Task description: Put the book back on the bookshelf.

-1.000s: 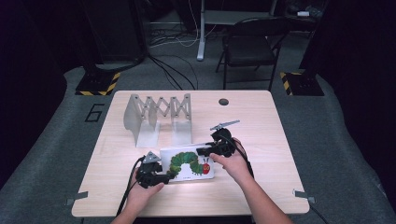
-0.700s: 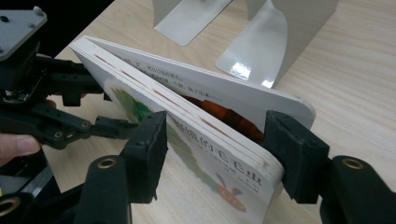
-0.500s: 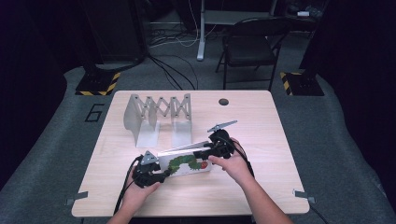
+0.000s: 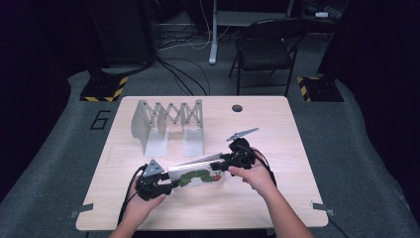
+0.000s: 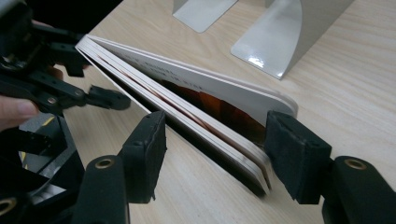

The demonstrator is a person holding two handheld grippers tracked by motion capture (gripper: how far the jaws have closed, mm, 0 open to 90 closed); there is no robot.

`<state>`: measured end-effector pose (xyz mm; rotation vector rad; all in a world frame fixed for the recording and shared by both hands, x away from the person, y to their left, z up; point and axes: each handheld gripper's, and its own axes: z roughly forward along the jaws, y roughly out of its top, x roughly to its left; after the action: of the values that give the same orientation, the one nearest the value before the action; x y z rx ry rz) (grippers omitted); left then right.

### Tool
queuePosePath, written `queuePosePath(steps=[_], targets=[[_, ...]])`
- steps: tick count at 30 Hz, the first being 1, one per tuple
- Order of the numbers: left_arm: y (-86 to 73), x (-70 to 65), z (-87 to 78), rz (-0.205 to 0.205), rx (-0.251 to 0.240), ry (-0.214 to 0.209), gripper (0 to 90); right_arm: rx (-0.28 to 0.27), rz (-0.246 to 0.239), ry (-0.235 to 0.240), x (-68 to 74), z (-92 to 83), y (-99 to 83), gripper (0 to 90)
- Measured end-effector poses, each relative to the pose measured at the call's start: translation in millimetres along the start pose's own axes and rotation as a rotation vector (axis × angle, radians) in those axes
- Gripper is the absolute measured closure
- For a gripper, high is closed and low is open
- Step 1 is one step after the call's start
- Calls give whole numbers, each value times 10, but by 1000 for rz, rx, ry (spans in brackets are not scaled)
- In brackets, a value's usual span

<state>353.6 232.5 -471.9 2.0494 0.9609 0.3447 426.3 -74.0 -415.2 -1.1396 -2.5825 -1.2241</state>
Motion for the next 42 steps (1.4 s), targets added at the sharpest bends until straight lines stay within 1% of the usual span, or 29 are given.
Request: queuePosePath(steps=[3,4,6,7,9,12,14,15,16,17,18,19,21,22,23,24,26,27,29,32,33,34,35,36,37,38,39,40,42], targets=[[26,7,-23,11,6,-12,538,18,-11,-13,-16,-31,-5,378],[28,9,-21,-3,3,-17,539,17,-12,-19,-25,-39,-7,379],[35,21,-20,-5,3,-25,541,10,-5,-19,-50,-51,-14,376],[38,19,-14,-6,-3,-21,540,20,15,-20,-51,-64,-17,375],[50,17,-7,1,-2,-23,531,17,26,-22,-60,-72,-31,374],[68,15,15,-5,-4,-45,501,9,35,-29,-58,-75,-59,366],[78,6,37,-21,-10,-54,485,6,23,-38,-60,-70,-83,349],[88,22,45,-1,-12,-54,481,9,24,-41,-55,-70,-88,349],[93,21,54,-1,-14,-57,479,14,17,-48,-54,-70,-99,349],[96,14,62,-14,-15,-63,477,3,3,-61,-61,-57,-110,348],[104,19,70,-13,-17,-66,474,13,20,-68,-49,-56,-120,347],[110,18,79,-19,-22,-74,470,11,4,-72,-66,-44,-134,346],[123,17,94,-32,-40,-91,452,19,13,-80,-73,-17,-164,346],[129,19,105,-25,-57,-98,432,16,7,-87,-82,-3,-177,347],[140,22,105,-27,-54,-113,421,19,8,-97,-89,11,-194,347],[143,12,111,-41,-58,-114,421,20,9,-104,-98,29,-211,350],[151,10,112,-18,-51,-95,440,20,15,-108,-108,49,-228,359],[153,12,107,-10,-46,-100,472,22,30,-109,-108,63,-239,367],[151,-8,99,-12,-41,-106,498,30,25,-122,-125,83,-250,376],[140,-67,83,19,-28,-100,545,34,46,-130,-137,111,-258,382],[138,-81,73,37,-22,-100,565,38,45,-134,-141,118,-257,383],[134,-101,67,36,-19,-102,585,35,36,-135,-150,129,-256,386],[131,-125,57,38,-14,-104,601,33,45,-136,-144,137,-252,387],[126,-159,47,31,-15,-106,622,33,34,-131,-150,145,-249,387],[123,-184,33,49,-10,-116,652,35,40,-132,-146,150,-243,387],[118,-231,16,81,-6,-97,679,36,33,-127,-151,156,-237,387],[115,-267,2,96,2,-89,700,32,41,-125,-151,169,-227,385],[113,-295,-12,111,8,-80,714,36,34,-123,-166,172,-221,384],[106,-332,-38,121,16,-73,738,38,33,-139,-198,187,-209,379]])
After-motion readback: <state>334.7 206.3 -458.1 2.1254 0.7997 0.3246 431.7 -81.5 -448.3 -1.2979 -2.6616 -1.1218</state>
